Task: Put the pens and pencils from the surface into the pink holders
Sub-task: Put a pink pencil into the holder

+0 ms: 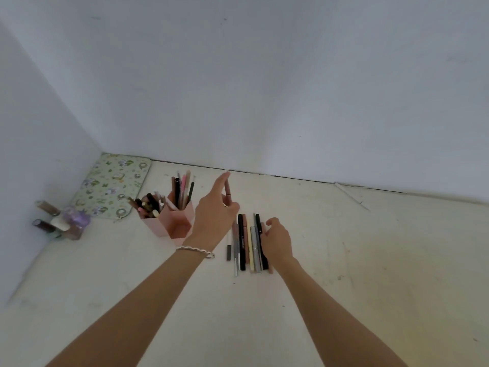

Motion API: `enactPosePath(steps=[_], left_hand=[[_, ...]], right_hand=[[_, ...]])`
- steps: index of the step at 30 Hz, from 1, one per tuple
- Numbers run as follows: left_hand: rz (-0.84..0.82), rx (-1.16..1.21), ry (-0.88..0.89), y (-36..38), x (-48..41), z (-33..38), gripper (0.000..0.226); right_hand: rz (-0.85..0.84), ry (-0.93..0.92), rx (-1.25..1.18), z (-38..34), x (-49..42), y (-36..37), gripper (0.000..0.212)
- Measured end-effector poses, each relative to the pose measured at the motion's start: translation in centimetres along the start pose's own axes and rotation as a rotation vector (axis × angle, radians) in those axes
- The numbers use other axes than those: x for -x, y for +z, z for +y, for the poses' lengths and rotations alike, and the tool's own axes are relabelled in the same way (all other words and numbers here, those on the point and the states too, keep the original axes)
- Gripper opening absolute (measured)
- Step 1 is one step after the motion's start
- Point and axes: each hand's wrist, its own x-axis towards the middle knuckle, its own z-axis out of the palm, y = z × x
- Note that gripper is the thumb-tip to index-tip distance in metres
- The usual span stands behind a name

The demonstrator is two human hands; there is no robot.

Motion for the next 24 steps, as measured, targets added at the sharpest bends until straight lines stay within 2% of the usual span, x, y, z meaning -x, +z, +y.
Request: enactPosePath(steps=[4,7,9,12,18,21,24], left_hand=[[0.067,0.032,0.036,-1.3,-0.1,0.4,0.053],[0.163,0.063,0.132,-3.8,-0.6,1.1,0.044],[0.294,0.008,0.194,-6.4,-1.5,1.1,0.041],[0.411,-0.196,0.207,-9.5,-2.4,0.0,0.036],[0.293,-0.631,0.116,-9.5,-3.2,-3.3,0.036],[0.284,-0.693,0.065,-9.4,-3.4,-4.1,0.032],[0.353,-0.680,0.086,-10.5,-3.6,-3.7,0.039]], right_hand=[[-0.037,0.031,-0.032,-0.2,0.0,0.0,0.035],[0.059,-0.005,-0.110,-1.1,-0.2,-1.3,0.047],[0.154,-0.045,-0.196,-2.0,-0.6,-2.9,0.054],[0.241,-0.122,-0.362,-4.0,-0.8,-5.1,0.050],[0.361,-0.315,-0.598,-9.3,0.7,-5.5,0.034],[0.367,-0.417,-0.655,-11.3,2.0,-4.5,0.033],[0.377,-0.507,-0.692,-13.3,2.9,-2.9,0.028]])
